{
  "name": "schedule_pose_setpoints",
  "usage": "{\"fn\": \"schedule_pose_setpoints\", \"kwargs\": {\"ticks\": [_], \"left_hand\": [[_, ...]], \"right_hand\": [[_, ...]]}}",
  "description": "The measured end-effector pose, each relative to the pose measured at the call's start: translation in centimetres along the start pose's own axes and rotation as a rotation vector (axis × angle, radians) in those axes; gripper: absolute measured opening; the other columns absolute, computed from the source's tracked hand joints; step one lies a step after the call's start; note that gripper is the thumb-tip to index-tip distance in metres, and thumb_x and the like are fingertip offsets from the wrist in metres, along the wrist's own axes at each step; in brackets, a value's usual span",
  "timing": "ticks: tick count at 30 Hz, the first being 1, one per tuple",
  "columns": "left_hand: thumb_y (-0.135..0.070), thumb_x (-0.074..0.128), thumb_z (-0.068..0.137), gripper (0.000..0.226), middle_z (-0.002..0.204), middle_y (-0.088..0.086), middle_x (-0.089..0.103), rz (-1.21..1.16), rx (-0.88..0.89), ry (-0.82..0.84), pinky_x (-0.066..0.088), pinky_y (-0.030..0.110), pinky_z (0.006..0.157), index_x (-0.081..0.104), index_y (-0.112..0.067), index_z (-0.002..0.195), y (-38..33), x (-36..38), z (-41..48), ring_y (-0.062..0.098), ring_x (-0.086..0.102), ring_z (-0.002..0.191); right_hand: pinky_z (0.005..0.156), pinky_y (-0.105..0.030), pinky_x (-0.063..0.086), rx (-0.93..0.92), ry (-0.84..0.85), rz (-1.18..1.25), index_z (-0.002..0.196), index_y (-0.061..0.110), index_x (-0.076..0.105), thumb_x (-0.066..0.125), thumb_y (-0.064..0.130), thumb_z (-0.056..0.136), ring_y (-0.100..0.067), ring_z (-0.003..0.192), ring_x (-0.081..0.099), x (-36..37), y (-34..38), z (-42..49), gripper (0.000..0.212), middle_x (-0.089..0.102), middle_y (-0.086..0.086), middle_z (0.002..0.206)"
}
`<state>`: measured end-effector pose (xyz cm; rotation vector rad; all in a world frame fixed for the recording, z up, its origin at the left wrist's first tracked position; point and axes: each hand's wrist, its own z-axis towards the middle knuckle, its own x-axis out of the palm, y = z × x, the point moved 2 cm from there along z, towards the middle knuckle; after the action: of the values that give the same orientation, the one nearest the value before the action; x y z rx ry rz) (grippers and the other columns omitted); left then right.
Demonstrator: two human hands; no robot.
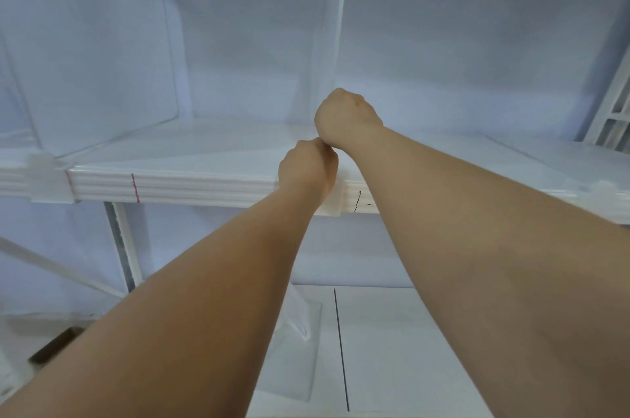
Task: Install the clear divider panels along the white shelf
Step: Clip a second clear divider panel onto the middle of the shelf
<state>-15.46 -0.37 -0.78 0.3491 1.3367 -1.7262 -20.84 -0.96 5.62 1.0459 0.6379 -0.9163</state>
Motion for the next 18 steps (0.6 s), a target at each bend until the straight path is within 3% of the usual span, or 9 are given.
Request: {"fn": "schedule_pose_setpoints", "kwargs": {"ticks": [3, 5, 7, 11, 18], "left_hand": [[-0.002, 0.032, 0.091, 0.032, 0.066, 0.003, 0.044, 0.004, 0.007, 0.049, 0.038, 0.029, 0.071, 0.040, -0.012, 0.062, 0.1, -0.5, -0.2, 0.030, 0.049, 0.082], [-0.006, 0.033, 0.092, 0.028, 0.088, 0.011, 0.063, -0.020, 0.007, 0.065, 0.042, 0.031, 0.076, 0.059, -0.005, 0.085, 0.2, -0.6, -0.1, 0.035, 0.058, 0.095], [-0.008, 0.033, 0.093, 0.031, 0.107, 0.016, 0.066, -0.005, -0.008, 0.097, 0.044, 0.031, 0.077, 0.062, -0.004, 0.104, 0.2, -0.6, -0.1, 0.035, 0.060, 0.103], [-0.013, 0.035, 0.092, 0.030, 0.107, 0.018, 0.065, 0.032, 0.043, 0.089, 0.041, 0.029, 0.070, 0.061, -0.003, 0.104, 0.4, -0.8, 0.2, 0.035, 0.061, 0.099], [-0.021, 0.038, 0.094, 0.030, 0.106, 0.014, 0.067, 0.168, 0.170, 0.081, 0.037, 0.028, 0.071, 0.057, -0.004, 0.111, 1.0, -0.6, -0.2, 0.034, 0.062, 0.099]], "right_hand": [[0.092, -0.033, 0.043, 0.029, -0.007, 0.025, 0.121, 0.004, 0.052, 0.035, 0.007, 0.092, -0.031, 0.117, 0.053, 0.3, -0.1, -0.1, 0.033, 0.054, -0.014, 0.127], [0.095, -0.033, 0.042, 0.039, -0.015, 0.016, 0.125, 0.005, 0.052, 0.036, 0.009, 0.093, -0.032, 0.121, 0.052, 0.4, -0.2, -0.3, 0.035, 0.053, -0.015, 0.131], [0.094, -0.033, 0.042, 0.045, -0.012, 0.012, 0.124, 0.005, 0.053, 0.037, 0.009, 0.092, -0.032, 0.120, 0.053, 0.4, -0.3, -0.2, 0.036, 0.055, -0.015, 0.131], [0.089, -0.032, 0.043, 0.044, -0.007, 0.014, 0.118, 0.005, 0.057, 0.038, 0.006, 0.090, -0.033, 0.115, 0.056, 0.8, -0.5, -0.1, 0.034, 0.058, -0.015, 0.125], [0.078, -0.030, 0.038, 0.053, 0.009, 0.062, 0.114, 0.003, 0.059, 0.036, 0.005, 0.091, -0.034, 0.113, 0.056, 2.3, -1.0, -0.5, 0.032, 0.059, -0.016, 0.122]]}}
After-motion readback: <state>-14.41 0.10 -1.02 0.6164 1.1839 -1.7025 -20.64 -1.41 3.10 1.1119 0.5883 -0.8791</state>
